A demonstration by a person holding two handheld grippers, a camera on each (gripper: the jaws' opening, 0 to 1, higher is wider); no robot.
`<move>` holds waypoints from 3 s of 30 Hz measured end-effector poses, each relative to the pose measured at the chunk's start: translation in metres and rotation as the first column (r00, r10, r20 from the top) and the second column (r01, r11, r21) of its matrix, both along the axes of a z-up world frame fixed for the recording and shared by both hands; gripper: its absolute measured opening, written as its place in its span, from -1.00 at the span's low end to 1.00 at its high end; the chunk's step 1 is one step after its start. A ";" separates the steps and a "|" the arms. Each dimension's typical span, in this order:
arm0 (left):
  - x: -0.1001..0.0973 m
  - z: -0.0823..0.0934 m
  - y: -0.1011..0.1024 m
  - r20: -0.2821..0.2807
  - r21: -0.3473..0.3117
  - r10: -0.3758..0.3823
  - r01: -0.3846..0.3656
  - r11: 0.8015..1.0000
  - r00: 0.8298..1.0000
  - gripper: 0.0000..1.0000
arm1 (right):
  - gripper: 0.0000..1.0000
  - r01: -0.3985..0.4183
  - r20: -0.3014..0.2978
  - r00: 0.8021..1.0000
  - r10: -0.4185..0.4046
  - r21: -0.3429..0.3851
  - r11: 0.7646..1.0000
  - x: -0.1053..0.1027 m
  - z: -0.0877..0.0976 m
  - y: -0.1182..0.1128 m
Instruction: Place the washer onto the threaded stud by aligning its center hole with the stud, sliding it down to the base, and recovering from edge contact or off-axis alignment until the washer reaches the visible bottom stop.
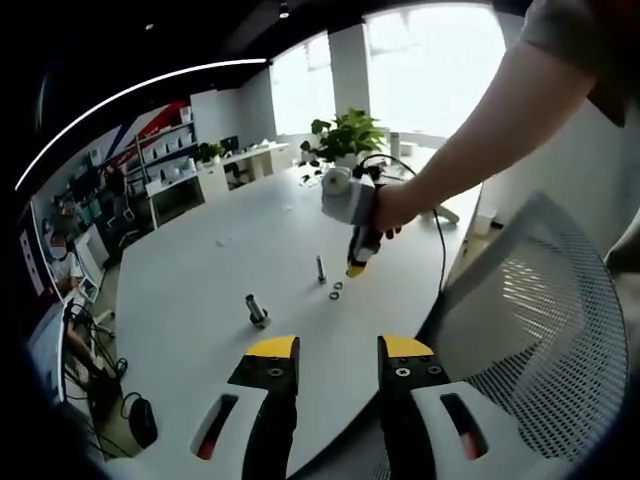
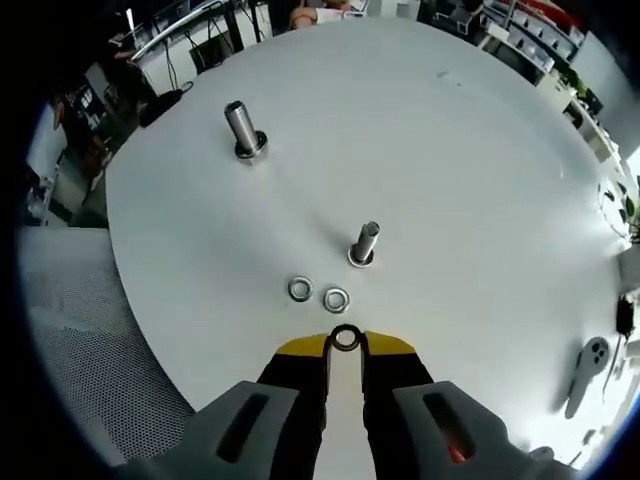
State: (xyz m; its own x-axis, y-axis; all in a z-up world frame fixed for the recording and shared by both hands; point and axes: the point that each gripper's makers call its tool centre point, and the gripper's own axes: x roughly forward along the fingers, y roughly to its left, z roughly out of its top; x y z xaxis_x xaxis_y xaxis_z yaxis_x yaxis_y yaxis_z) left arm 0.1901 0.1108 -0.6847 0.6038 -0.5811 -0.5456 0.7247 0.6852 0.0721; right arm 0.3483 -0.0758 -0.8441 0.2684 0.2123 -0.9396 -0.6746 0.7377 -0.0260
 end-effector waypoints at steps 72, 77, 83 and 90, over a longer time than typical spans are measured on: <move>0.001 -0.010 0.004 -0.033 0.045 0.018 -0.017 0.999 0.999 -0.42 | -0.73 -0.168 0.057 0.984 0.168 -0.019 0.986 0.039 0.000 0.038; 0.002 -0.010 0.004 -0.033 0.046 0.018 -0.017 0.999 0.999 -0.42 | -0.73 -0.165 0.032 0.986 0.166 -0.026 0.986 0.048 -0.015 0.033; 0.002 -0.011 0.005 -0.033 0.048 0.023 -0.021 0.999 0.999 -0.42 | -0.73 -0.167 0.010 0.986 0.167 -0.038 0.985 0.049 -0.026 0.029; 0.002 -0.011 0.006 -0.031 0.052 0.026 -0.024 0.998 0.999 -0.42 | -0.73 -0.168 0.002 0.986 0.169 -0.044 0.985 0.050 -0.026 0.029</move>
State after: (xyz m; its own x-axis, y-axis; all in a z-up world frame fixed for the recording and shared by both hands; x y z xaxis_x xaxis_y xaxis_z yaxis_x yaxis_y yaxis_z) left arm 0.1925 0.1171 -0.6955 0.5997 -0.5367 -0.5936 0.7097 0.6994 0.0847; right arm 0.3986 -0.0469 -0.8700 0.2377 0.2138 -0.9475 -0.7889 0.6116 -0.0599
